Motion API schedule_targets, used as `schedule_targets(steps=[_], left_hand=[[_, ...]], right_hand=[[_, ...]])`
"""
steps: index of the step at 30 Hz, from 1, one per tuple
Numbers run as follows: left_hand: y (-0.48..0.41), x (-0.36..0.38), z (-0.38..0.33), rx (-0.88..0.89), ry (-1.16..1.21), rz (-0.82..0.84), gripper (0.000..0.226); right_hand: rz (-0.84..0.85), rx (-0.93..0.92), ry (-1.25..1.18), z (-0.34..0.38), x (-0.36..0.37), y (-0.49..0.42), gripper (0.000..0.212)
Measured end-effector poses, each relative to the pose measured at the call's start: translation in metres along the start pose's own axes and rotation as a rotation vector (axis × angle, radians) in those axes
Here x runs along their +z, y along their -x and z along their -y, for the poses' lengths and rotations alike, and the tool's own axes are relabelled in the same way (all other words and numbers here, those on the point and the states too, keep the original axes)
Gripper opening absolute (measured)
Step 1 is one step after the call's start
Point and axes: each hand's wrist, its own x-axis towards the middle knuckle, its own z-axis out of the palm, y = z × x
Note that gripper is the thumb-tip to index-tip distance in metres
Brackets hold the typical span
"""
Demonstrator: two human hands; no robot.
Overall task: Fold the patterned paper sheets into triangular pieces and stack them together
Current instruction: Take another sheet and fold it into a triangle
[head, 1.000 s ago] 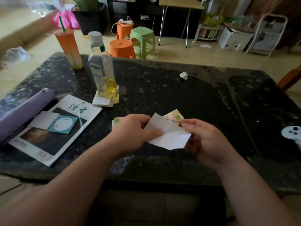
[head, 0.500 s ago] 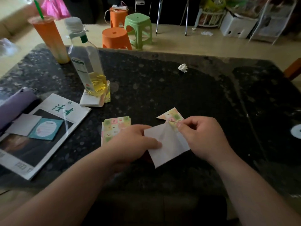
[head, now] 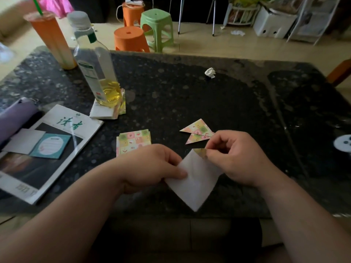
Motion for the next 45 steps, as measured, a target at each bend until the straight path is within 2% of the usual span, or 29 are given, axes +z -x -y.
schedule_targets(steps=[2,5,7,9,13,17,19,27,32,34,37,39,42,45], left_hand=[[0.000,0.008,-0.002,0.007,0.014,0.014,0.009],[-0.009,0.019,-0.003,0.042,0.137,-0.166,0.011],[-0.015,0.021,-0.004,0.061,0.230,-0.295,0.003],[-0.017,0.020,-0.006,0.071,0.273,-0.341,0.007],[-0.016,0.020,-0.008,0.067,0.358,-0.337,0.010],[-0.015,0.020,-0.009,0.062,0.554,-0.299,0.015],[-0.012,0.020,-0.012,0.077,0.636,-0.276,0.012],[-0.008,0.020,-0.015,0.144,0.707,-0.294,0.036],[-0.010,0.019,-0.014,0.189,0.793,-0.245,0.020],[-0.011,0.019,-0.012,0.215,0.762,-0.233,0.023],[-0.011,0.018,-0.011,0.224,0.754,-0.234,0.028],[-0.011,0.017,-0.012,0.221,0.779,-0.249,0.026],[-0.010,0.015,-0.013,0.188,0.784,-0.280,0.018],[-0.012,0.015,-0.010,0.168,0.637,-0.347,0.009]], right_hand=[[0.010,-0.008,0.020,0.000,0.002,0.000,0.009],[0.059,0.002,0.041,-0.002,0.004,-0.001,0.008],[0.056,0.009,0.035,-0.004,0.006,-0.003,0.006],[0.027,0.022,-0.028,-0.005,0.007,-0.005,0.006],[-0.008,0.125,-0.277,-0.004,0.007,-0.007,0.006],[-0.027,0.207,-0.464,-0.002,0.006,-0.005,0.011],[-0.014,0.166,-0.455,0.000,0.005,-0.002,0.013],[0.081,0.006,-0.453,0.000,0.007,-0.002,0.042],[0.138,0.091,-0.465,-0.008,0.007,-0.006,0.035],[0.174,0.079,-0.518,-0.010,0.004,-0.006,0.025],[0.298,0.043,-0.591,-0.013,-0.001,-0.006,0.039],[0.347,0.034,-0.641,-0.015,-0.004,-0.007,0.041],[0.296,0.026,-0.580,-0.014,-0.004,-0.005,0.025],[0.093,-0.006,-0.270,-0.011,0.002,-0.005,0.008]])
